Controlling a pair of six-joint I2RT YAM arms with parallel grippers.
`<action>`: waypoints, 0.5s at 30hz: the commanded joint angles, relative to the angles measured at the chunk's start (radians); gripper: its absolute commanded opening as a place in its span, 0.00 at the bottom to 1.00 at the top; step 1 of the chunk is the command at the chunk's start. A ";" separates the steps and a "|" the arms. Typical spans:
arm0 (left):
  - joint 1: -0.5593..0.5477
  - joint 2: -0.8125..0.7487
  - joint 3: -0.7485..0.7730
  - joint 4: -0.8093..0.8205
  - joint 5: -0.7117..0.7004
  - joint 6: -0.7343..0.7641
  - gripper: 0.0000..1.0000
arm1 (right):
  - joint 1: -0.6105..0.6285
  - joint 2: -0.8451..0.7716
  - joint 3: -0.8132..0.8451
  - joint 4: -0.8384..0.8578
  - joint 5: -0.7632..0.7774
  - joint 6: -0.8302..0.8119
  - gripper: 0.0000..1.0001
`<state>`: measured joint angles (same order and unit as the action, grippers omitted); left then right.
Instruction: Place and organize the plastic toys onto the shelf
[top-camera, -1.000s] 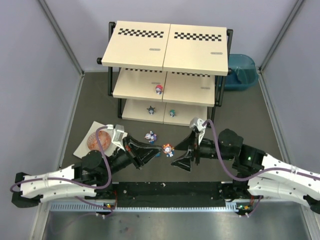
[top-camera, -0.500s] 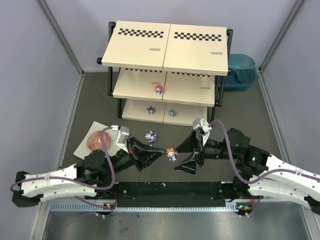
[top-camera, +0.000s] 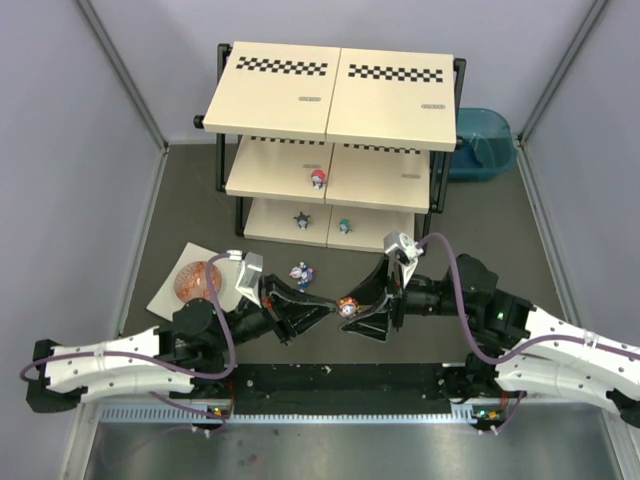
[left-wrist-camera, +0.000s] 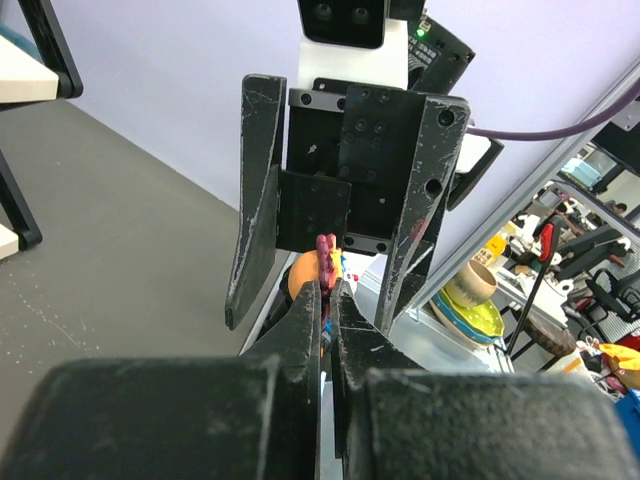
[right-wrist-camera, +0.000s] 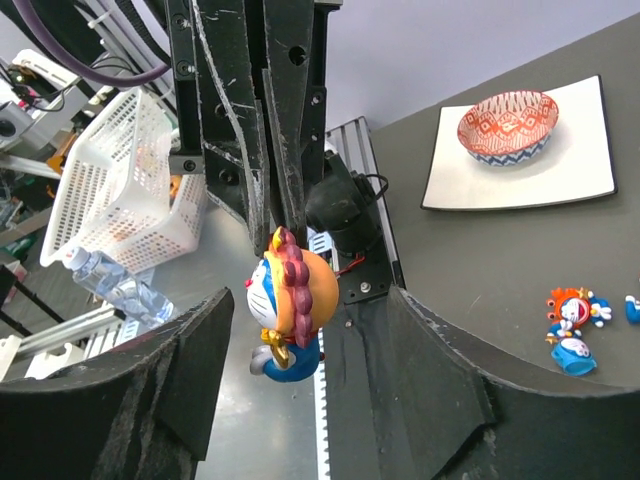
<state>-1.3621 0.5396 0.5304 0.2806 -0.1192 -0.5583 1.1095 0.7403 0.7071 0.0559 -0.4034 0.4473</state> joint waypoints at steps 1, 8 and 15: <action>0.000 -0.004 -0.003 0.083 0.013 0.009 0.00 | -0.004 -0.001 0.003 0.067 -0.018 0.008 0.60; -0.002 -0.021 -0.010 0.091 0.009 0.012 0.00 | -0.005 -0.001 -0.003 0.079 -0.028 0.008 0.25; -0.002 -0.036 -0.023 0.095 -0.010 0.000 0.00 | -0.005 -0.004 -0.006 0.079 -0.028 -0.007 0.00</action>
<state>-1.3621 0.5194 0.5152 0.3099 -0.1238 -0.5503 1.1095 0.7410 0.6994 0.0937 -0.4206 0.4629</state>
